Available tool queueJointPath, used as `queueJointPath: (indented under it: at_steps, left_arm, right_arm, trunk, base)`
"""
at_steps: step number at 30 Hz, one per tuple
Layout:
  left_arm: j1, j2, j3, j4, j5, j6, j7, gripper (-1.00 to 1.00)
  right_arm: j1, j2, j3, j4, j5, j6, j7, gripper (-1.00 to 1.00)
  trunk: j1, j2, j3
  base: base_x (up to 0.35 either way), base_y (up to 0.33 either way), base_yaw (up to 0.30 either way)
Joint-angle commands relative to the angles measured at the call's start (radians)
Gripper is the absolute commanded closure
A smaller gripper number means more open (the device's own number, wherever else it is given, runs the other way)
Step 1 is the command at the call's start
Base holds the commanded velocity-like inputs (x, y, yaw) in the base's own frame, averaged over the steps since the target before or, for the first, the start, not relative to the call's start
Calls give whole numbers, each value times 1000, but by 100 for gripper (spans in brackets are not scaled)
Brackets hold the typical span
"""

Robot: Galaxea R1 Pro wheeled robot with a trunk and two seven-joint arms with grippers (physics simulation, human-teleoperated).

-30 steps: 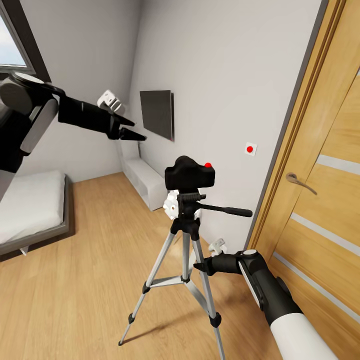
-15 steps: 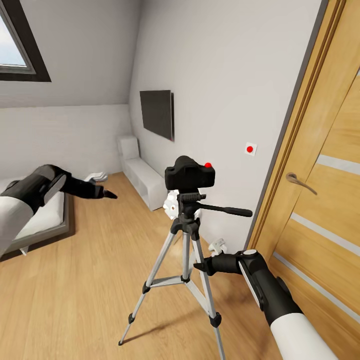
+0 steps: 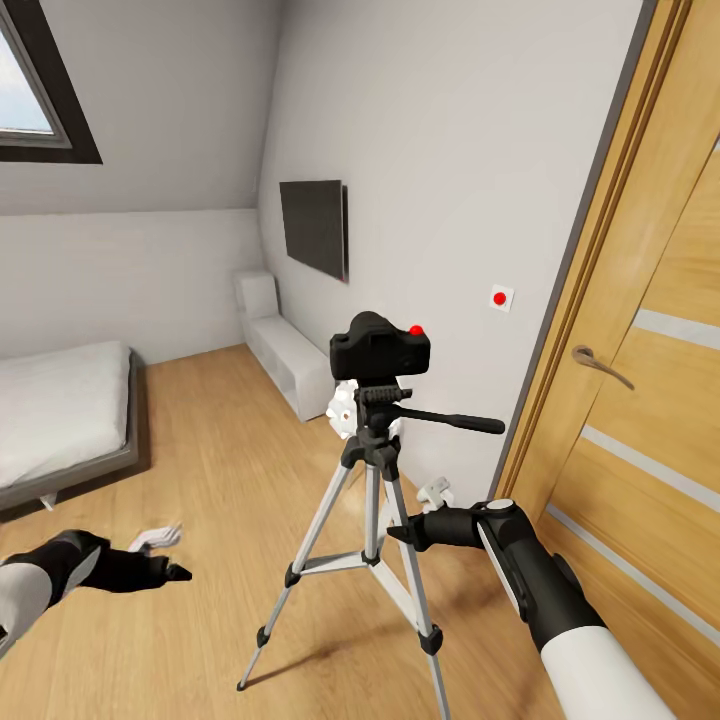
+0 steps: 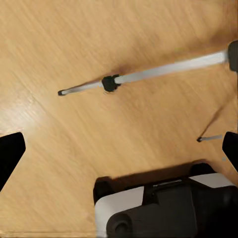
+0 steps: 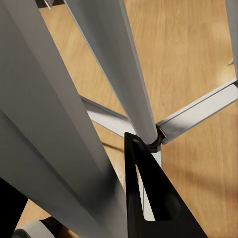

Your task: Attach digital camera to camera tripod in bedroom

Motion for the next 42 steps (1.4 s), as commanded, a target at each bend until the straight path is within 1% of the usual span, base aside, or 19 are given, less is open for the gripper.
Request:
queueJointPath:
  at_steps: [1, 2, 5, 6, 7, 9, 11, 12, 16, 19, 20, 21, 26, 27, 28, 29, 31, 34, 42]
  left_arm:
    - [40, -1, 0, 1, 24, -13, -1, -100]
    - [113, -4, 1, 4, 55, -60, 0, -100]
    - [217, -18, 2, 7, 115, -133, 9, -100]
    - [282, -36, 2, 8, 158, -173, 30, -100]
    - [342, -62, 2, 8, 192, -201, 65, -100]
    - [395, -88, 2, 9, 216, -221, 121, -100]
    - [438, -114, 2, 9, 233, -235, 196, -100]
    - [471, -136, 2, 9, 245, -245, 283, -100]
    - [519, -170, 3, 10, 266, -260, 464, -100]
    - [547, -185, 6, 10, 302, -271, 582, -100]
    - [564, -197, 7, 11, 343, -277, 646, -100]
    - [572, -204, 7, 11, 366, -279, 673, -100]
    - [609, -236, 8, 11, 482, -286, 768, -100]
    - [619, -244, 8, 11, 512, -287, 793, -100]
    - [623, -247, 8, 11, 523, -288, 803, -100]
    - [626, -250, 8, 11, 532, -288, 811, -100]
    - [634, -256, 8, 11, 553, -289, 830, -100]
    - [638, -259, 8, 11, 564, -290, 837, -100]
    - [640, -261, 8, 11, 571, -291, 842, -100]
  right_arm:
    - [-1, 0, 0, -1, 15, -2, 6, 100]
    - [-1, 0, 0, -1, 14, -2, 6, 100]
    - [-1, 0, 0, -1, 15, -2, 6, 100]
    - [-1, 0, 0, -1, 15, -2, 6, 100]
    - [-1, 0, 0, -1, 15, -2, 6, 100]
    - [-1, 0, 0, -1, 15, -2, 6, 100]
    - [-1, 0, 0, -1, 15, -2, 6, 100]
    - [-1, 0, 1, -1, 15, -1, 6, 100]
    - [-1, 0, 1, -1, 15, -1, 6, 100]
    - [-1, 0, 1, -1, 14, -1, 6, 100]
    - [-1, 0, 1, -1, 14, -1, 6, 100]
    - [-1, 0, 1, -1, 14, -1, 6, 100]
    - [-1, 0, 1, -1, 14, -2, 6, 100]
    - [-1, 0, 1, -1, 14, -3, 6, 100]
    - [-1, 0, 1, -1, 14, -3, 6, 100]
    - [-1, 0, 1, -1, 13, -3, 6, -100]
    - [-1, 0, 1, 0, 12, -3, 6, -100]
    - [-1, 0, 1, 0, 11, -3, 6, -100]
    - [-1, 0, 1, 0, 12, -3, 6, -100]
  trunk:
    - [1, -2, -2]
    - [1, -2, -2]
    - [1, -2, -2]
    - [1, -2, -2]
    - [1, -2, -2]
    - [1, -2, -2]
    - [1, -2, -2]
    - [1, -2, -2]
    - [1, -2, -2]
    - [1, -2, -2]
    - [1, -2, -2]
    - [1, -2, -2]
    - [1, -2, -2]
    - [1, -2, -2]
    - [1, -2, -2]
    - [1, -2, -2]
    - [1, -2, -2]
    - [1, -2, -2]
    - [1, -2, -2]
  base:
    - [0, 0, 0]
    - [0, 0, 0]
    - [0, 0, 0]
    - [0, 0, 0]
    - [0, 0, 0]
    - [0, 0, 0]
    - [0, 0, 0]
    - [0, 0, 0]
    - [0, 0, 0]
    - [0, 0, 0]
    - [0, 0, 0]
    - [0, 0, 0]
    - [0, 0, 0]
    - [0, 0, 0]
    - [0, 0, 0]
    - [0, 0, 0]
    - [0, 0, 0]
    - [0, 0, 0]
    - [0, 0, 0]
